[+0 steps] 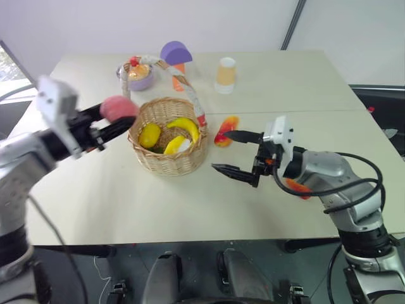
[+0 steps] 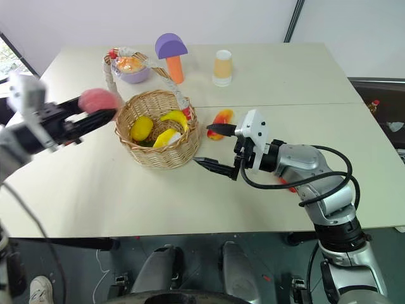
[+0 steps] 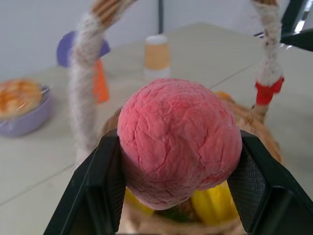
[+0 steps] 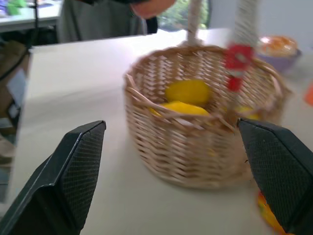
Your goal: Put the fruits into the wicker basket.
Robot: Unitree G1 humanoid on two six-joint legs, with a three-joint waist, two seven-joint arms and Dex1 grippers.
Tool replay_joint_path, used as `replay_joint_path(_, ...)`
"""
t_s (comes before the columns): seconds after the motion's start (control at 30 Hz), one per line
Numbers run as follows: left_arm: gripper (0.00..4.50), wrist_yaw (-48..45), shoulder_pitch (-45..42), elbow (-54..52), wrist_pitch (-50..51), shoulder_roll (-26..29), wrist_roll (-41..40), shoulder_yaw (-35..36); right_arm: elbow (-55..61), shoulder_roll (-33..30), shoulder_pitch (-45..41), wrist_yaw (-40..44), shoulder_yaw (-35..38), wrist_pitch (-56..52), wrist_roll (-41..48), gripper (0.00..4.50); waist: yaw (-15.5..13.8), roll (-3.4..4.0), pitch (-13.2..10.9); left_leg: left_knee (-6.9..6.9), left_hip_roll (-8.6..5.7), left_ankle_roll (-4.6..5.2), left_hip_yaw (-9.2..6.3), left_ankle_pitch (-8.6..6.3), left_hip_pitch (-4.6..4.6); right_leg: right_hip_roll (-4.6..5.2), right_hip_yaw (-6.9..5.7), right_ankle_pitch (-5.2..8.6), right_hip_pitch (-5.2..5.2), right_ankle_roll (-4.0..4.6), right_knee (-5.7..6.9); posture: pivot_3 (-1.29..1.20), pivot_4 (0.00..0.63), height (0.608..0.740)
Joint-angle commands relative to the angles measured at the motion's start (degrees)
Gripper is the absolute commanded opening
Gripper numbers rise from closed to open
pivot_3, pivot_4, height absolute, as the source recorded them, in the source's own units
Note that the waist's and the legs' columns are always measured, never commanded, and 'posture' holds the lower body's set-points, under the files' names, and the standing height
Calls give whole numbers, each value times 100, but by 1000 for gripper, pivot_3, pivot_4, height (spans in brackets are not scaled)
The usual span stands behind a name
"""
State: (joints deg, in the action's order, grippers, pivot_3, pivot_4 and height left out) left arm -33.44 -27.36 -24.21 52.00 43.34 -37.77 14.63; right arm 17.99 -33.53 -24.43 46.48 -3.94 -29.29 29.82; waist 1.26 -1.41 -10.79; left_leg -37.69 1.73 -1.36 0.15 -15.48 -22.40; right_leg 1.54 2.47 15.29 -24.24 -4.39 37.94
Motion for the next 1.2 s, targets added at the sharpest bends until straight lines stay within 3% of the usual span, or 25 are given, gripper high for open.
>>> replay_joint_path(0.03, 2909, 110, -383, 363, -233, -197, 460, -713, -468, 189, -313, -498, -52, 145, -554, 4500, 46, 0, 0, 2, 1, 2, 0, -1, 0, -3, 2, 0, -5, 0, 3, 0, 150, 740)
replay_joint_path(0.13, 4326, -41, -647, 727, -444, -301, 673, -1044, -1013, 563, -620, -1345, -1, -151, -976, 4500, 94, 0, -1, 5, 5, 2, -1, -1, -4, -11, -1, 1, -15, 2, 9, 0, 150, 740)
replay_joint_path(0.17, 4420, -117, -660, 758, -520, -270, 719, -1077, -1116, 693, -694, -1550, 45, -223, -1045, 4500, 128, 0, -1, 5, 6, 2, -1, -1, -5, -12, 0, 1, -18, 2, 10, 0, 150, 740)
replay_joint_path(0.37, 4420, -809, -340, 794, -1125, 32, 763, -889, -1694, 1903, -1379, -3049, 727, -1610, -760, 4500, 129, 4, -3, 19, 9, -3, 2, 2, -7, -7, 8, 1, -32, 3, 16, 0, 150, 740)
replay_joint_path(0.53, 4420, -1031, 29, 670, -1134, 247, 553, -511, -2305, 2615, -1887, -3780, 1289, -2322, -553, 4500, 114, 4, -3, 25, 9, -10, 4, 6, -9, 6, 7, 1, -32, 3, 14, 0, 150, 740)
replay_joint_path(0.77, 4420, -1318, 636, 65, -860, 435, -49, 75, -3224, 2857, -2321, -4314, 1531, -2244, -753, 4500, 130, 4, -3, 30, 7, -10, 5, 6, -14, 14, 6, 0, -33, 2, 5, 0, 150, 740)
replay_joint_path(1.07, 4420, -1425, 1252, -296, -973, 548, -233, 393, -3812, 3100, -2613, -4203, 1790, -2225, -503, 4500, 138, 6, -4, 41, 9, -9, 2, 6, -8, 2, 4, 1, -34, 3, 7, 0, 150, 740)
replay_joint_path(1.17, 4500, -1404, 1286, -259, -1001, 558, -203, 390, -4034, 3116, -2681, -4152, 1807, -2137, -513, 3610, 137, 6, -4, 41, 7, -9, 3, 6, -8, 4, 5, 1, -34, 3, 6, 0, 150, 740)
replay_joint_path(1.2, 4500, -1393, 1294, -240, -1020, 559, -185, 389, -4086, 3121, -2699, -4175, 1820, -2085, -535, 3100, 137, 6, -4, 41, 7, -9, 4, 6, -9, 4, 5, 1, -34, 3, 4, 0, 150, 740)
